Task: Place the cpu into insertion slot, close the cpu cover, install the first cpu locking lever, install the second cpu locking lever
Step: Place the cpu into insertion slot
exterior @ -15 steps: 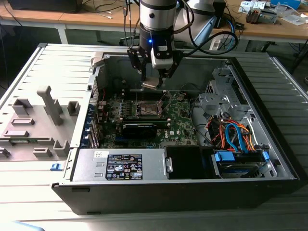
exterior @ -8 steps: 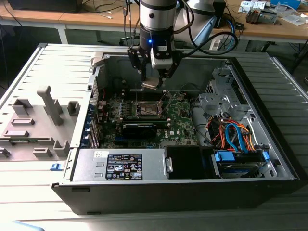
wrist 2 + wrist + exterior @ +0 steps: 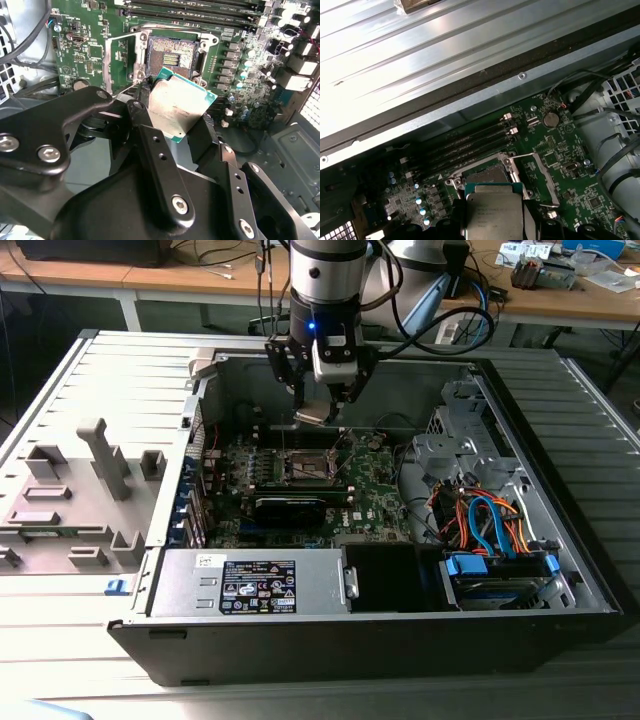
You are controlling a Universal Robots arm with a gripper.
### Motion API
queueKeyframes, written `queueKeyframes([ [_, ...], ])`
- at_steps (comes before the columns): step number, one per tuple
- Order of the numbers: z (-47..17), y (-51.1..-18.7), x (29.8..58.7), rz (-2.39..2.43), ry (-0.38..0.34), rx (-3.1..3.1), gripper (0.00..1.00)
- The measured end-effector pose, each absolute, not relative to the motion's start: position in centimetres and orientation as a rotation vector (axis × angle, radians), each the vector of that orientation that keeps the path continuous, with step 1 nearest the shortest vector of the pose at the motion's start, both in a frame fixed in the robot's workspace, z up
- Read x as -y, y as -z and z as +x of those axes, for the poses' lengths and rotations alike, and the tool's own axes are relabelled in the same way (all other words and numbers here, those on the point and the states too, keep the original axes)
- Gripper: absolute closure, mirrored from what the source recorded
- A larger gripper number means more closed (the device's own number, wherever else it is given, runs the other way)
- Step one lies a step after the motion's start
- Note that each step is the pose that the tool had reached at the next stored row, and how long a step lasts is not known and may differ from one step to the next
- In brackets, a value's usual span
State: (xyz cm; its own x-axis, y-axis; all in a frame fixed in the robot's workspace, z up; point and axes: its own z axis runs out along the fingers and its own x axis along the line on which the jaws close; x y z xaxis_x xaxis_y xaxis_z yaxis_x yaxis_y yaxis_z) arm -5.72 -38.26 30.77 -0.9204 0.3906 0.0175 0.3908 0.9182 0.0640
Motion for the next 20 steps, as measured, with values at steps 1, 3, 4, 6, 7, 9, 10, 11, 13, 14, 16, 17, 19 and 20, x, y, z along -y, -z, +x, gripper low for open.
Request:
queueKeyframes([
  [1, -5.72, -30.77, 38.26, -0.631, 0.104, 3.071, 0.45],
  [3, -5.72, -30.76, 38.26, -0.637, 0.104, 3.070, 0.45],
  [4, -5.72, -30.76, 38.25, -0.639, 0.104, 3.070, 0.45],
  [6, -5.72, -30.75, 38.26, -0.643, 0.104, 3.069, 0.45],
  [7, -5.72, -30.75, 38.26, -0.646, 0.104, 3.069, 0.45],
  [9, -5.72, -30.75, 38.26, -0.652, 0.104, 3.068, 0.45],
  [10, -5.72, -30.74, 38.25, -0.658, 0.104, 3.066, 0.45],
  [11, -5.72, -30.73, 38.25, -0.663, 0.104, 3.066, 0.45],
  [13, -5.72, -30.73, 38.25, -0.668, 0.104, 3.064, 0.45],
  [14, -5.72, -30.72, 38.25, -0.670, 0.104, 3.064, 0.45],
  [16, -5.72, -30.72, 38.25, -0.676, 0.103, 3.063, 0.45],
  [17, -5.72, -30.71, 38.25, -0.679, 0.103, 3.062, 0.45],
  [19, -5.72, -30.71, 38.26, -0.682, 0.103, 3.062, 0.45],
  [20, -5.72, -30.71, 38.26, -0.684, 0.103, 3.062, 0.45],
])
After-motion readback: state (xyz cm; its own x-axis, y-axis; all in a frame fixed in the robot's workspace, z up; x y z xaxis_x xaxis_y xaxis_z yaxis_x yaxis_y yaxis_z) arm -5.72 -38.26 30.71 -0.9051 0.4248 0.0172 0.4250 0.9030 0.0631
